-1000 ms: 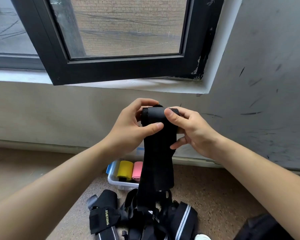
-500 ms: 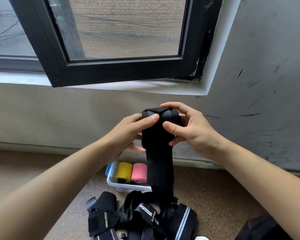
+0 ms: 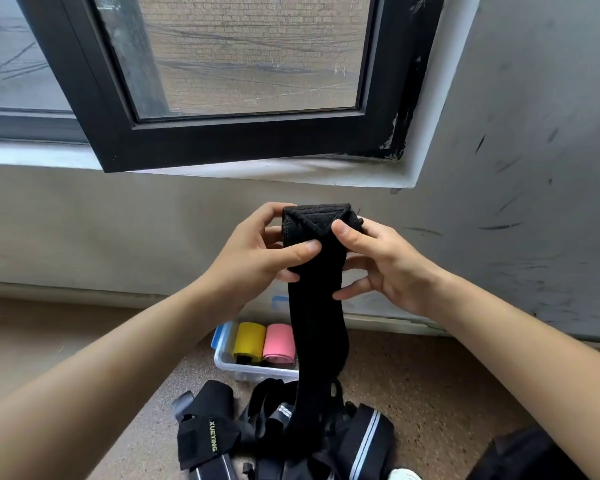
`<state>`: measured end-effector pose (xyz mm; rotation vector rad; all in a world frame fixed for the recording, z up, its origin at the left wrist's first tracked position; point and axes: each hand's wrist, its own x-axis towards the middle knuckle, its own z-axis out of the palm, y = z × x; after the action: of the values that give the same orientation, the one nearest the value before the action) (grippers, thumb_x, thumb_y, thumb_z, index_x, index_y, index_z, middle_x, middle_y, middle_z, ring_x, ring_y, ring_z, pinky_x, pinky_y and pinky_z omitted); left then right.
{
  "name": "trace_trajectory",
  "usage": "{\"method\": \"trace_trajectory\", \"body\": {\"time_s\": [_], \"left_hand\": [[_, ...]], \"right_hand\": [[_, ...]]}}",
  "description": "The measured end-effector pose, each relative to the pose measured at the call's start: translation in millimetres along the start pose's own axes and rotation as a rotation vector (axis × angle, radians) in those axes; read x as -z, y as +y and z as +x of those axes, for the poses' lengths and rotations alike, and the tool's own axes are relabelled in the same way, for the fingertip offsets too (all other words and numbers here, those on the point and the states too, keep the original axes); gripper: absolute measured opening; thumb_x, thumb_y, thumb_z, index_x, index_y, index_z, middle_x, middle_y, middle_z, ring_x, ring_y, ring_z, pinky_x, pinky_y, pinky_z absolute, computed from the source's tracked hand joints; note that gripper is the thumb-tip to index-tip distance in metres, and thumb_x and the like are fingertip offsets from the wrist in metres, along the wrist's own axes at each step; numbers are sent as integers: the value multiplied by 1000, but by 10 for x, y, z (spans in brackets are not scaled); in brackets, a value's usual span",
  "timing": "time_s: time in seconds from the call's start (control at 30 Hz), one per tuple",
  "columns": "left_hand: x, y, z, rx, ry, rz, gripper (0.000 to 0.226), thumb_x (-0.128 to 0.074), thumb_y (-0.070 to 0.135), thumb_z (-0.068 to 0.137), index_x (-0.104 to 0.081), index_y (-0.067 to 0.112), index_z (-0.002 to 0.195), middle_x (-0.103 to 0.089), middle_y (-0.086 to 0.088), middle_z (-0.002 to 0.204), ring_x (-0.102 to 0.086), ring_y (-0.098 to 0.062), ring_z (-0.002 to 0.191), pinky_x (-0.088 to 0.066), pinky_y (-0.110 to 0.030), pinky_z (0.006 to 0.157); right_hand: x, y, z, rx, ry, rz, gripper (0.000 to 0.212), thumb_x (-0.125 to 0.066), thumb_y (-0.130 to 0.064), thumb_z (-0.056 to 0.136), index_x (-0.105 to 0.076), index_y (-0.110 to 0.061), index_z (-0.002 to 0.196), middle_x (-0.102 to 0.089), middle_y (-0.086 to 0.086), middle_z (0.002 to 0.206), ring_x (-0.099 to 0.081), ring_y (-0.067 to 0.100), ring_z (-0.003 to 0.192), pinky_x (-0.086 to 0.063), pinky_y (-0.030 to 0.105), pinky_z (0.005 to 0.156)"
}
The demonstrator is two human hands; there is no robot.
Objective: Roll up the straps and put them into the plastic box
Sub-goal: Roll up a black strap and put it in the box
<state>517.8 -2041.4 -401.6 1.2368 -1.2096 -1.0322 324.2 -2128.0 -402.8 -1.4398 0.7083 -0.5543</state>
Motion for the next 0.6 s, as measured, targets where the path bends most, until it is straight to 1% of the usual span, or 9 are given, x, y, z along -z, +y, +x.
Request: {"method": "trace_trajectory", "body": {"time_s": [0.1,0.17,0.27,0.33,0.4,0.43,0.53,0.6], "left_hand": [[18,-43,3,-61,-10,33,51,-78,6,83,-57,15,129,-73,-15,113,-74,-28,103,-62,-39,75],[44,-88,6,-91,-31,62,53,-77,-3,84,-56,15,130,-72,-13,115,-72,-27,106,-62,-36,81],[71,-128,15,-124,-33,111,59,-80,-5,82,-56,20,130,-72,-5,118,-70,-23,112,-60,-36,90],[83,-137,30,-129,-33,125,61,-81,-4,82,-57,25,130,-71,-4,121,-69,-22,113,-60,-36,91],[80,-132,42,-91,-34,111,64,-84,2,80,-58,31,131,-71,-4,123,-71,-23,111,-62,-37,85],[76,-117,42,-47,-38,103,65,-85,9,77,-58,34,130,-71,-3,122,-72,-22,109,-62,-37,80],[96,-58,34,108,-82,86,59,-79,26,75,-60,38,130,-76,3,114,-73,-16,106,-58,-29,62],[114,-25,24,165,-108,61,56,-78,34,76,-60,39,130,-77,2,111,-75,-16,102,-56,-28,59]], "right_hand": [[3,3,-7,15,9,3,54,-66,-50,85,-65,-16,127,-72,10,117,-74,24,99,-61,43,73],[2,1,-17,35,15,14,50,-69,-45,84,-66,-17,125,-72,10,117,-74,24,103,-61,41,74],[1,3,-17,60,22,59,45,-75,-34,82,-68,-15,123,-72,12,119,-73,26,106,-61,41,75],[-3,6,-10,70,18,97,45,-75,-28,81,-68,-12,123,-71,15,120,-72,27,106,-61,41,76],[-5,8,-1,86,16,130,45,-76,-21,82,-66,-10,125,-69,17,121,-71,29,108,-61,42,77],[-3,10,0,98,14,146,45,-76,-17,83,-65,-9,126,-68,17,122,-71,29,109,-61,42,78],[0,17,-2,134,6,181,53,-77,-9,79,-62,-12,129,-66,18,125,-71,29,110,-61,42,79],[-13,32,-3,161,9,162,57,-78,-5,75,-62,-14,129,-65,16,120,-71,28,107,-62,41,77]]}}
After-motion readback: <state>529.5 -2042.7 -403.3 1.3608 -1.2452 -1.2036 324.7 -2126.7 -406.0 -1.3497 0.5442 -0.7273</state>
